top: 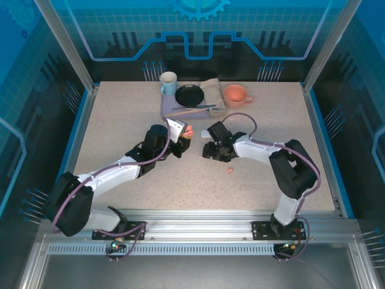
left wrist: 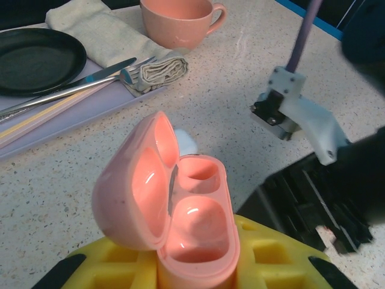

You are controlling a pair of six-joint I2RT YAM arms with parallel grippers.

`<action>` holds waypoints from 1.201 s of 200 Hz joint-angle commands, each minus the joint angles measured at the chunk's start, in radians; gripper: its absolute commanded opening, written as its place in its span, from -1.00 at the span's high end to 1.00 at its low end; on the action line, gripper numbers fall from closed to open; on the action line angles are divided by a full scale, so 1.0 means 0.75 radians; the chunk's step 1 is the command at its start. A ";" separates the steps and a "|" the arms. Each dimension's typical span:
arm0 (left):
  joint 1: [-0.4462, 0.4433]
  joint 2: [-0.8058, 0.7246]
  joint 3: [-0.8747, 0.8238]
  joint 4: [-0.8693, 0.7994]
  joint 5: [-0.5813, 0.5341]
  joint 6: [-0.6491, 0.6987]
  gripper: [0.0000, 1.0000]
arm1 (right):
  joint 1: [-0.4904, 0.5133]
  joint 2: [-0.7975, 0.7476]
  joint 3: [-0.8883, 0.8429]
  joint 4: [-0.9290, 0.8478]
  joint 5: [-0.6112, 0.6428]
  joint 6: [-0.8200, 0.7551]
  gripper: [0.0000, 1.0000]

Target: Insert wireless bluetooth earbuds into charging case

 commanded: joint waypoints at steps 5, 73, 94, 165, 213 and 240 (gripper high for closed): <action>0.014 -0.036 -0.016 0.046 -0.001 -0.018 1.00 | 0.006 -0.133 -0.023 -0.082 0.071 0.069 -0.25; 0.016 -0.041 -0.025 0.065 0.017 -0.022 1.00 | -0.116 -0.089 -0.001 -0.179 0.162 -0.036 -0.34; 0.016 -0.046 -0.028 0.067 0.017 -0.020 1.00 | -0.126 -0.053 0.049 -0.243 0.192 -0.164 -0.31; 0.019 -0.055 -0.021 0.069 0.072 -0.016 1.00 | -0.179 0.069 0.157 -0.298 0.048 -0.658 -0.23; 0.020 -0.052 -0.015 0.063 0.070 -0.010 1.00 | -0.208 0.119 0.181 -0.356 0.006 -0.739 -0.19; 0.021 -0.045 -0.007 0.056 0.069 -0.008 1.00 | -0.206 0.146 0.174 -0.376 -0.013 -0.752 -0.18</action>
